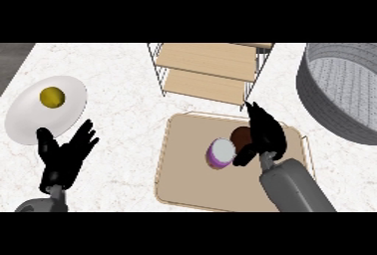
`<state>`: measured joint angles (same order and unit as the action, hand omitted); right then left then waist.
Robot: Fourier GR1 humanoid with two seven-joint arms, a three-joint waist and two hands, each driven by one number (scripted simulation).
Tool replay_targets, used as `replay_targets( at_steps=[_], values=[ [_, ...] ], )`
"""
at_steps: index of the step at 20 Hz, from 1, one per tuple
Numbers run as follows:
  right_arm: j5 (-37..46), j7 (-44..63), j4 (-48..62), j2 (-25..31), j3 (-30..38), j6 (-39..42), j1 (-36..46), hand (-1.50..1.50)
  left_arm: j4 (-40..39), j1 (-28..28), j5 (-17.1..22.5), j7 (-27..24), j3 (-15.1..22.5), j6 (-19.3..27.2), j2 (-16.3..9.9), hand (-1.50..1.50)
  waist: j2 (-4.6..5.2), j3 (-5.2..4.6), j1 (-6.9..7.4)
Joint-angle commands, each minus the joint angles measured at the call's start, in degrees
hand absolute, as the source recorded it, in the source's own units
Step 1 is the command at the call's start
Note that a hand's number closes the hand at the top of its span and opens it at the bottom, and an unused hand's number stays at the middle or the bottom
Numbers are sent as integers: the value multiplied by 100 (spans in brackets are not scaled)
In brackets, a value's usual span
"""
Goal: Pick the cupcake from the tray and place it in the tiered shelf
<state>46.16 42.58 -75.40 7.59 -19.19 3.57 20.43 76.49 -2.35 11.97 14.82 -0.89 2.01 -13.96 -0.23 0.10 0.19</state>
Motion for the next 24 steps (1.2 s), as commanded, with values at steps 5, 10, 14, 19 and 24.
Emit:
replay_targets(
  at_steps=[5,10,14,19,24],
  values=[
    [294,-668,508,-208,243,-203,-68,-150,176,203,-313,51,95,169,372,0,23,-9,2],
    [203,-888,629,-26,-476,1010,111,150,25,-234,-238,189,2,82,202,0,33,-9,43],
    [149,-1421,949,-232,-189,227,-108,150,223,165,-226,150,-6,-17,176,0,31,-5,64],
    [102,-1603,384,-315,-184,279,-6,150,73,-184,-198,377,-97,-50,127,0,27,-8,-5],
    [-20,-125,-342,-741,-1392,-473,242,150,108,-125,-307,288,-33,-8,218,0,22,-10,66]
  ],
)
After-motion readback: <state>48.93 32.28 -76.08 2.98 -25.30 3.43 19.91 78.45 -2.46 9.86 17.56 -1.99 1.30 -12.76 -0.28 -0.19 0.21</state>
